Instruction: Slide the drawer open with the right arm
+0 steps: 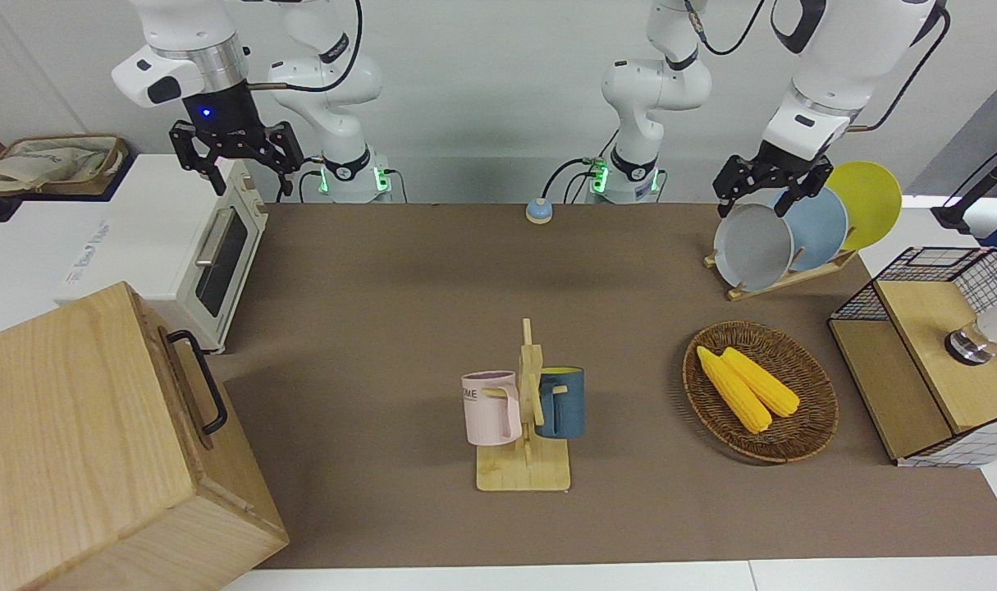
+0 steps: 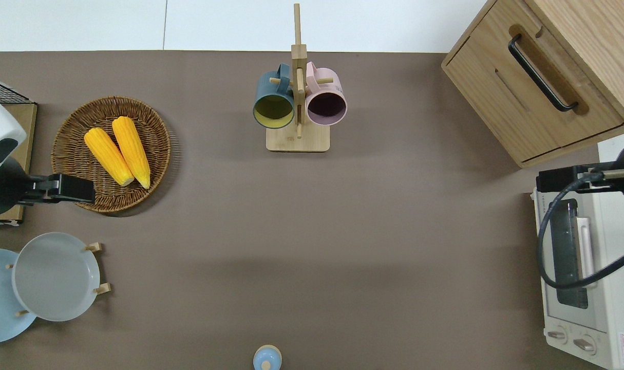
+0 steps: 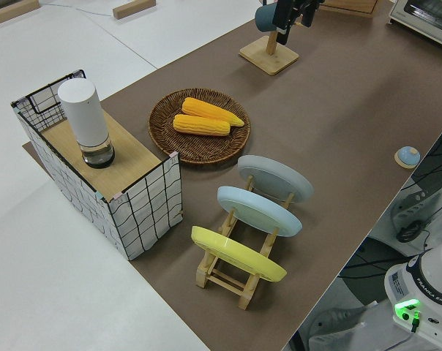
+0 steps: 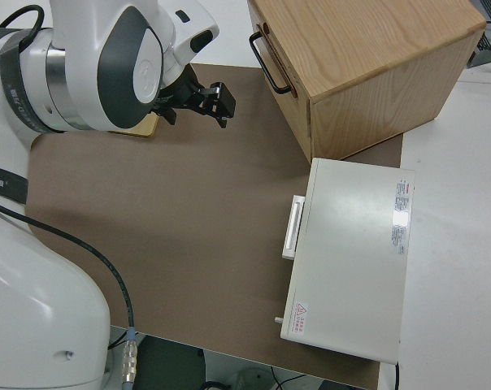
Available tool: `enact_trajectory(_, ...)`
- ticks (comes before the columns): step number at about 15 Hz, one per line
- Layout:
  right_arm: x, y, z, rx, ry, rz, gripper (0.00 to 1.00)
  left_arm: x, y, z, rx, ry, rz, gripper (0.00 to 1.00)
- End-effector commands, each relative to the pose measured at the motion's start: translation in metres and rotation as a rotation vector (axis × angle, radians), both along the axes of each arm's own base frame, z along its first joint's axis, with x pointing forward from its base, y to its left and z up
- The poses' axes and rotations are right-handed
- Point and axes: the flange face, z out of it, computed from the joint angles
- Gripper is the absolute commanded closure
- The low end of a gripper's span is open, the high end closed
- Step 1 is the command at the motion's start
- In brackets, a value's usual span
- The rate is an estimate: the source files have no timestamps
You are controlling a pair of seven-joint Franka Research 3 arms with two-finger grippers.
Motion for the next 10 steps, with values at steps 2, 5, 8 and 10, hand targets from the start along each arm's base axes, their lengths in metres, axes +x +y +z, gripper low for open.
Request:
enact_trajectory(2, 0.005, 0.009, 0.004, -0.021, 0.023, 0.044, 0.011, -0.004, 0.002, 0.004, 0.012, 0.002, -0.001, 0.00)
enact_trajectory(5, 0.005, 0.023, 0.004, -0.068, 0.014, 0.072, 0.011, -0.004, 0.002, 0.004, 0.012, 0.002, -0.001, 0.00)
enact_trajectory(8, 0.005, 0.029, 0.004, -0.109, 0.009, 0.088, 0.013, -0.004, 0.001, 0.004, 0.012, 0.003, -0.002, 0.00)
enact_trajectory(10, 0.007, 0.051, -0.001, -0.183, 0.008, 0.125, 0.013, -0.004, 0.002, 0.004, 0.012, 0.003, -0.001, 0.00)
